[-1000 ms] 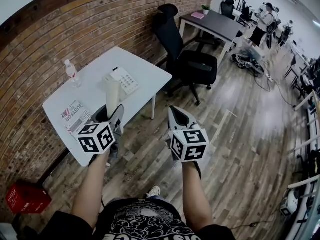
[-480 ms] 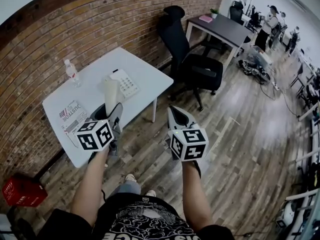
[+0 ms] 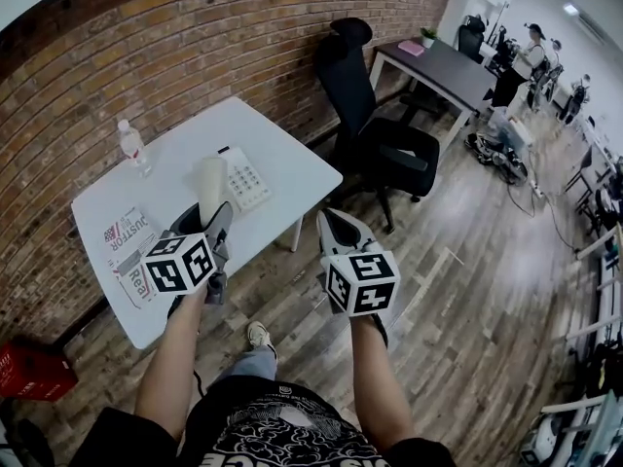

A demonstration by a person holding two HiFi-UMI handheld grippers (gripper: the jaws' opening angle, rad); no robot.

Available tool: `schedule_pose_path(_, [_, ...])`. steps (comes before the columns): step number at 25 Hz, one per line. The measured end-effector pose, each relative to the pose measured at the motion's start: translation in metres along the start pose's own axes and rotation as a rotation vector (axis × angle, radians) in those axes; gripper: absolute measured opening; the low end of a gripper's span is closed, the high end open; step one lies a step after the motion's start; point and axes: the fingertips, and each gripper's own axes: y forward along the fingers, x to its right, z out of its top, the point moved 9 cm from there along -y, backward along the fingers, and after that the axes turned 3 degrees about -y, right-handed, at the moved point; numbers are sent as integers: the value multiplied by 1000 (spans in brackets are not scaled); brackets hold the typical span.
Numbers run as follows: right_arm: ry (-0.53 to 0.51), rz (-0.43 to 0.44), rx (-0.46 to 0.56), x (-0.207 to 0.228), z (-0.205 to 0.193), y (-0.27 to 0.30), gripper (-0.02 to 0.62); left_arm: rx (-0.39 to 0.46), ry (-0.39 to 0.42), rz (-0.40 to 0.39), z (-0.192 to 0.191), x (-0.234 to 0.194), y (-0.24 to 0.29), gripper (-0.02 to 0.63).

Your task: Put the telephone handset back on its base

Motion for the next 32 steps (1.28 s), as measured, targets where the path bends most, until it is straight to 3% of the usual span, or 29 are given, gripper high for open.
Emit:
schedule_pose_path(17, [-39, 147, -61, 12, 42, 198, -2, -24, -80, 128, 44, -111, 100, 215])
schedule_pose_path(32, [-73, 234, -91, -7, 50, 280, -2, -36, -120, 185, 53, -164, 122, 215])
